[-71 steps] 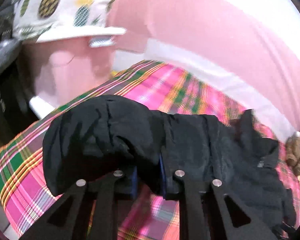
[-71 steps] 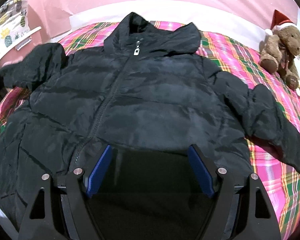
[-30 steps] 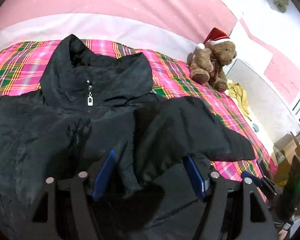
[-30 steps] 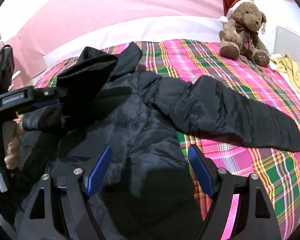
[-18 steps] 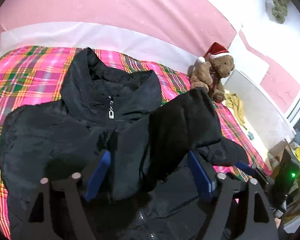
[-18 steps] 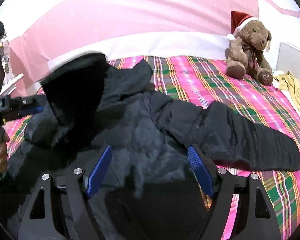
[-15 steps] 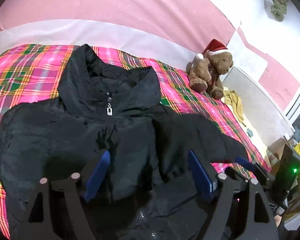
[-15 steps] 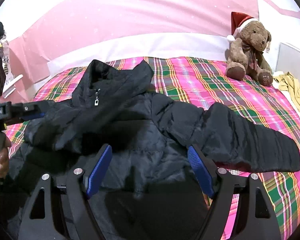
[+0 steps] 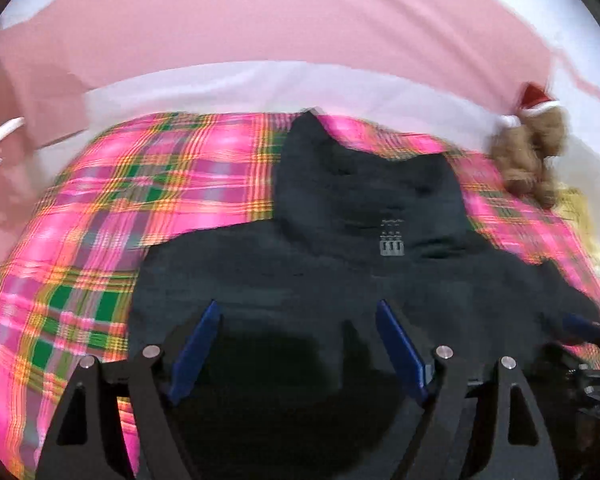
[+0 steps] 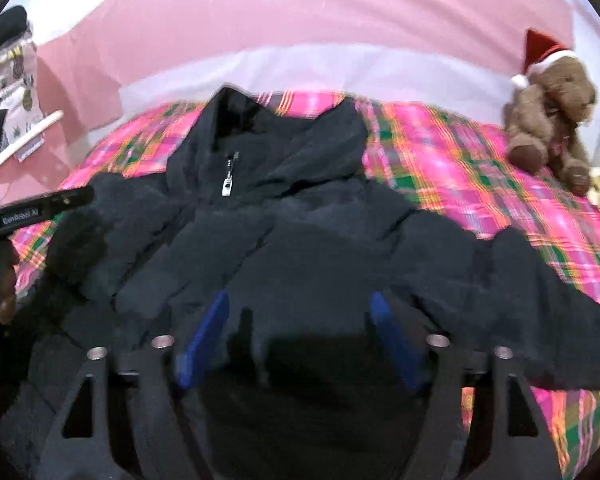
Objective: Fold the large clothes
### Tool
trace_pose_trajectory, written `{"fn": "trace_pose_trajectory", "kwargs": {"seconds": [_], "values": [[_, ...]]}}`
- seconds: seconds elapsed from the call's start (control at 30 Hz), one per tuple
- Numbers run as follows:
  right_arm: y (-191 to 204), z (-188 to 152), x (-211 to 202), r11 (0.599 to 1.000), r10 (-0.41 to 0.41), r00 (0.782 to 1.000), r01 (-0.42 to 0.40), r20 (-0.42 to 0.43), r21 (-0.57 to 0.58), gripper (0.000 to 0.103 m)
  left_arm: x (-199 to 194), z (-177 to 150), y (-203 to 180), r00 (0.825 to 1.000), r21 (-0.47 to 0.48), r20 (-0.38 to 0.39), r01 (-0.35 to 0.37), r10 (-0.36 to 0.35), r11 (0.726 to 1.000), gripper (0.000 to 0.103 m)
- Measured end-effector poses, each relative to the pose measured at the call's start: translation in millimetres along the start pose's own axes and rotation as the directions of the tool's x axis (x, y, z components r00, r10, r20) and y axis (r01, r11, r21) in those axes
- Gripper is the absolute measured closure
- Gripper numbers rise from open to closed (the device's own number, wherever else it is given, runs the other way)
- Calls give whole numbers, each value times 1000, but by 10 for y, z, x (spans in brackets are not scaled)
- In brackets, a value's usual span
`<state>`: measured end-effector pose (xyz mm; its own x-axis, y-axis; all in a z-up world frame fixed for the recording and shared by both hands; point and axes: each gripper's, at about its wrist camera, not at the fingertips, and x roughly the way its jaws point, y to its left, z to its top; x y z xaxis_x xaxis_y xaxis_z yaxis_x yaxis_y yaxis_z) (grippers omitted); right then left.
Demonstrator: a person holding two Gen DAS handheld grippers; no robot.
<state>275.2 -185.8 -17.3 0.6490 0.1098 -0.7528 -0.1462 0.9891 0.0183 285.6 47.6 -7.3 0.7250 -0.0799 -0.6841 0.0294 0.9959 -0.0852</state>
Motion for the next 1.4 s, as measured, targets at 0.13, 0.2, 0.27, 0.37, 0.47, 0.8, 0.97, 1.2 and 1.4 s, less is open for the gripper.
{"fn": "trace_pose_trajectory", "kwargs": {"seconds": [0.13, 0.2, 0.27, 0.37, 0.47, 0.8, 0.97, 1.2, 1.4], "values": [[-167, 32, 465, 998, -58, 996, 59, -73, 15, 47, 370, -74, 314, 996, -85, -92, -30, 22, 996, 23], [-288, 40, 546, 997, -56, 995, 60, -78, 47, 47, 499, -134, 276, 993, -82, -114, -10, 0, 997, 23], [-342, 45, 570, 996, -40, 995, 46, -89, 71, 47, 572, -174, 178, 993, -51, -116, -8, 2, 999, 23], [-304, 92, 441, 997, -56, 994, 61, -90, 54, 47, 574, -152, 149, 992, -53, -125, 6, -13, 999, 23], [-307, 212, 218, 997, -42, 999, 43, -18, 63, 47, 402, -57, 251, 994, -80, -85, 60, -66, 995, 24], [-378, 229, 783, 996, -59, 997, 63, -59, 70, 45, 790, -112, 414, 994, -65, -98, -58, 51, 996, 22], [-335, 166, 810, 995, -84, 996, 85, -34, 50, 45, 853, -155, 343, 994, -46, -80, -82, 78, 996, 20], [-365, 114, 203, 993, -60, 998, 60, -9, 104, 45, 458, -143, 229, 996, -74, -74, -62, 57, 995, 31], [-383, -300, -598, 993, -38, 998, 32, 47, 115, 43, -467, -349, -275, 973, -72, 33, 232, -230, 970, 31]]}}
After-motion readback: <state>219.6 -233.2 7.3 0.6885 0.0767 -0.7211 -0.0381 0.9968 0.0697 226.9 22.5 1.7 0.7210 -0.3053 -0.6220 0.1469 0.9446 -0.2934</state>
